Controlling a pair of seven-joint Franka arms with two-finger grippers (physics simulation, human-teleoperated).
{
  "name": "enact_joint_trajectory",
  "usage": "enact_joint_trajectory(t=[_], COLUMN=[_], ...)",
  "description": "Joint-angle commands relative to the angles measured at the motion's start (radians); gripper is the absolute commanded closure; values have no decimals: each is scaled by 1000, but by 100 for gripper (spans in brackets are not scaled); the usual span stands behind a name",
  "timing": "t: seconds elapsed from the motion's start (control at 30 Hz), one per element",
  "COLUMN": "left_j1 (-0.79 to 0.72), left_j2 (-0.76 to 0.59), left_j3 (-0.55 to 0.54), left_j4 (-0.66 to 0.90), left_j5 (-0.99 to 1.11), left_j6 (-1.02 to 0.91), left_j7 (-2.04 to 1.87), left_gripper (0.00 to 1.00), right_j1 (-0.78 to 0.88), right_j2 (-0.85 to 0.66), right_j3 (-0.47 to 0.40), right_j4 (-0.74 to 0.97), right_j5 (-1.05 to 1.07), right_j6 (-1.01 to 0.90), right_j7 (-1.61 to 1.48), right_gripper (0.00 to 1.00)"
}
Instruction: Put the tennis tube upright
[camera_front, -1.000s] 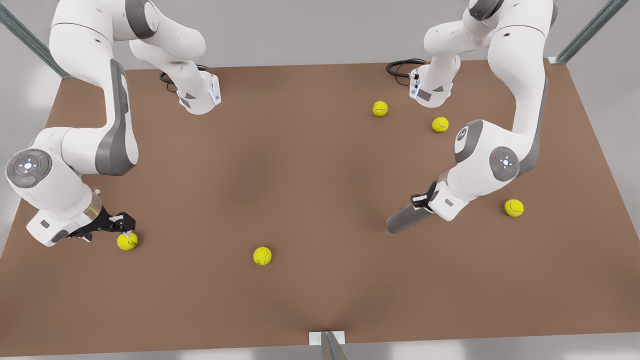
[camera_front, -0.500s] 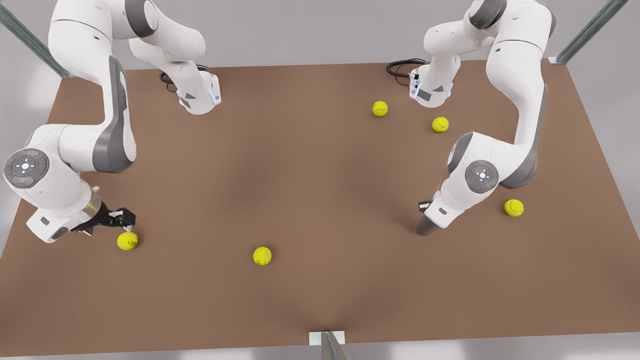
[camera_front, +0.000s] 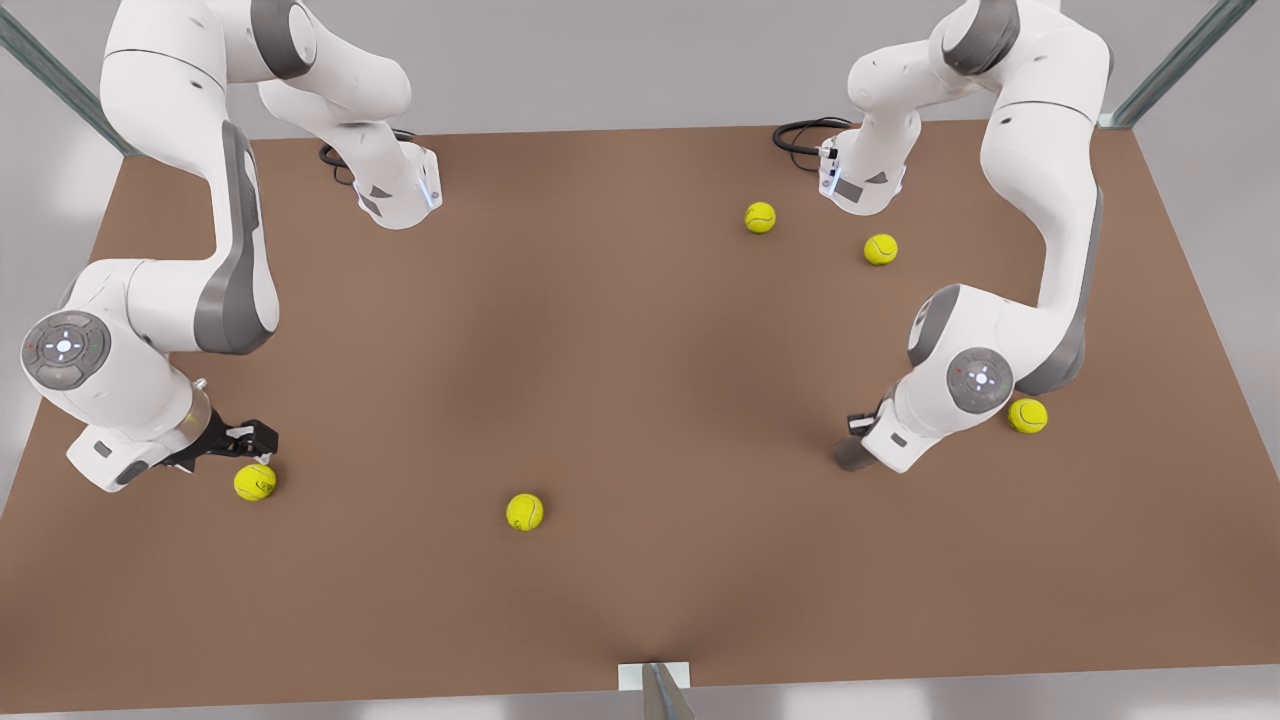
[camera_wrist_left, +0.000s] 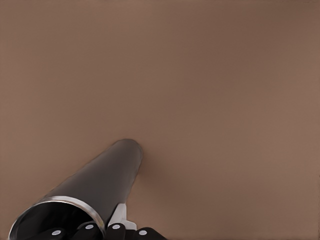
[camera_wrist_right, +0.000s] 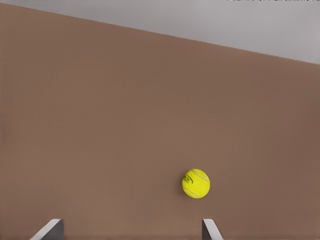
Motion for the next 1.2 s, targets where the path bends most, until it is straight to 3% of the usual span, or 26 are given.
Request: enact_joint_trajectory(t=[0.0,0.3,0.33,0.37,0.7,0.93,1.07,1.1,1.13,1.17], left_j1=[0,3,3,3,2,3,5,-29,-232,-215], left_j2=[0,0,0,0,-15,-126,-172,-165,-260,-446], left_j3=[0,0,0,0,-2,-43,-42,4,374,405], left_j4=[0,3,6,8,25,183,227,267,233,13], left_j5=[-7,-7,-7,-7,-5,-5,4,8,-151,-255], left_j6=[0,-5,-5,-5,-72,-463,-511,-544,-575,-402], left_j7=[-1,5,16,19,23,22,19,57,243,246], left_gripper=[79,79,47,0,0,0,0,0,0,0], right_j1=[0,-3,-3,-6,-9,-12,-12,-12,-12,-12], right_j2=[0,6,6,6,8,14,14,14,14,14], right_j3=[0,0,0,0,0,0,0,0,0,0], right_j4=[0,0,0,2,-2,-2,-2,-2,0,0], right_j5=[0,0,0,0,2,2,2,2,2,0], right_j6=[0,2,2,2,5,5,5,5,5,3], right_j7=[0,-5,-6,-9,-11,-12,-12,-12,-12,-12], right_gripper=[0,0,0,0,0,0,0,0,0,0])
